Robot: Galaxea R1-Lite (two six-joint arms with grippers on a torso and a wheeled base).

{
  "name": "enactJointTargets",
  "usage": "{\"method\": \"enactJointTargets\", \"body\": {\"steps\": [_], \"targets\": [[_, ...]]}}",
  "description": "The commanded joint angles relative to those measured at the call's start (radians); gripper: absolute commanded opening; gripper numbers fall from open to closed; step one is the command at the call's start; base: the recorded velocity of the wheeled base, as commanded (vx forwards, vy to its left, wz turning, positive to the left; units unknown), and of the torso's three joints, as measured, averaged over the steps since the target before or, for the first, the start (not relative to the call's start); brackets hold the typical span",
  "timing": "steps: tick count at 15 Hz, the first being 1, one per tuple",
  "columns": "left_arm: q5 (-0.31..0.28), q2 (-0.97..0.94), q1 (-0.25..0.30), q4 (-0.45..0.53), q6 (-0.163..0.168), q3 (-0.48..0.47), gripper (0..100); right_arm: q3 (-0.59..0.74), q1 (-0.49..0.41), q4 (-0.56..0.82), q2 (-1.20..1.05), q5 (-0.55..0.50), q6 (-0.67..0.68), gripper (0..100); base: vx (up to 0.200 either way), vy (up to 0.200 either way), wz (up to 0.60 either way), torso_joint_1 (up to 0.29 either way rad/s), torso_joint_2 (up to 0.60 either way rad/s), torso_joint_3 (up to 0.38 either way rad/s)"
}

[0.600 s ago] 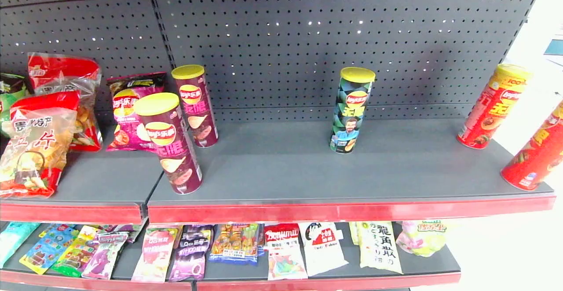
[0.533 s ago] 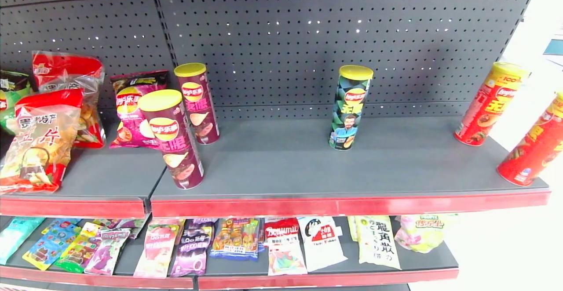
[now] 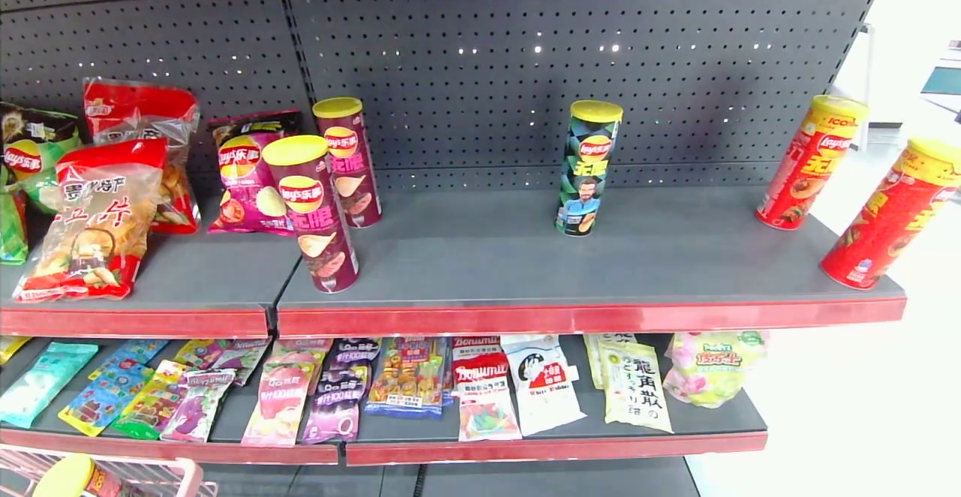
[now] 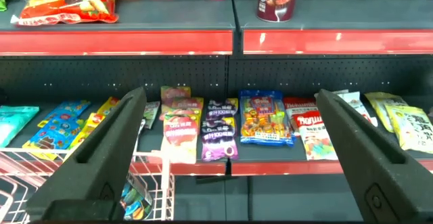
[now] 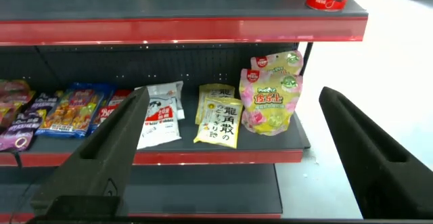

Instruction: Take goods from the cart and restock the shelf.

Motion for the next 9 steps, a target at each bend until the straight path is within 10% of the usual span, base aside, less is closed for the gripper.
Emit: {"method": "enactJointTargets", "body": {"steps": [1, 9], "targets": [[0.000, 0.001, 0.000, 0.000, 0.000, 0.000, 100, 0.000, 0.001, 0.001, 0.000, 0.000, -0.001, 100, 0.000, 0.000, 0.00, 0.000, 0.00, 0.000], [0.000, 0.001, 0.000, 0.000, 0.000, 0.000, 100, 0.000, 0.001, 0.000, 0.000, 0.003, -0.004, 100, 0.000, 0.000, 0.52, 0.000, 0.00, -0.002]]}}
